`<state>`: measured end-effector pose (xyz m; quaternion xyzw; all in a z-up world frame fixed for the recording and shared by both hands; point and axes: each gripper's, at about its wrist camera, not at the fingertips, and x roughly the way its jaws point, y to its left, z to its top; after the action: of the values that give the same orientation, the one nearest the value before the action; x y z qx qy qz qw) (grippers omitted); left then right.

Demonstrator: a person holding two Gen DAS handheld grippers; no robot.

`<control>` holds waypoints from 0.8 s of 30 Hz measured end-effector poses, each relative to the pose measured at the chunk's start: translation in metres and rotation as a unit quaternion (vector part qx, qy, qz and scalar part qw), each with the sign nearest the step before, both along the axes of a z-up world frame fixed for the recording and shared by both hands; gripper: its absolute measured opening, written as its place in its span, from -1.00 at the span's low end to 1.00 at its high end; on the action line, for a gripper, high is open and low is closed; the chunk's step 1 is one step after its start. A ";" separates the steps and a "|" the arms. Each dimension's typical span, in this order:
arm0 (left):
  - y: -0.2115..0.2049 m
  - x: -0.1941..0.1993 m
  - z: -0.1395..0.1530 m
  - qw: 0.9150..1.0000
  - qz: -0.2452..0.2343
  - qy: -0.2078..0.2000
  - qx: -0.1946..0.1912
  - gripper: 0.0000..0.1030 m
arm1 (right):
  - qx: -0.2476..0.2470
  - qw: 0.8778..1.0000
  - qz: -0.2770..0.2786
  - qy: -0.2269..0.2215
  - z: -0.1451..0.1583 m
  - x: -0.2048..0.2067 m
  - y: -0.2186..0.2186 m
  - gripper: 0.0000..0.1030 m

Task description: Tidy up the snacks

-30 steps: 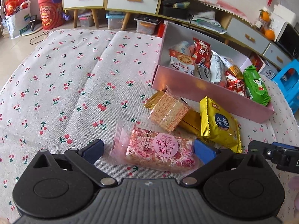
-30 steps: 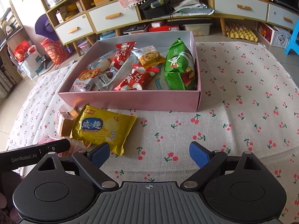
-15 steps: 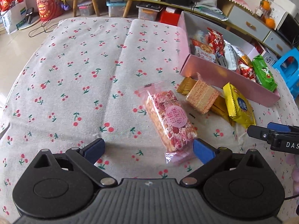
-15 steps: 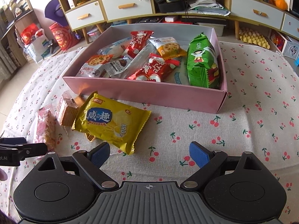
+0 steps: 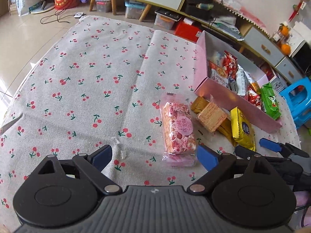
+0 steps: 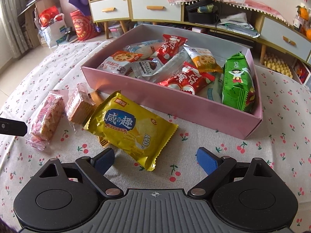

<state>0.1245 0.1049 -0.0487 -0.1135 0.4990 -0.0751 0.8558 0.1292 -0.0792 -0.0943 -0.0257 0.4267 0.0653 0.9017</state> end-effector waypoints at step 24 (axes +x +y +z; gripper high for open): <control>-0.045 0.006 -0.012 1.000 0.011 -0.009 -0.003 0.80 | 0.019 0.997 -0.029 0.065 0.015 -0.011 -0.014 -0.57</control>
<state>0.1310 0.0601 -0.0611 -0.1210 0.4895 -0.0685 0.8609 0.1182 -0.0928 -0.0795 0.0083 0.4837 0.0484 0.8739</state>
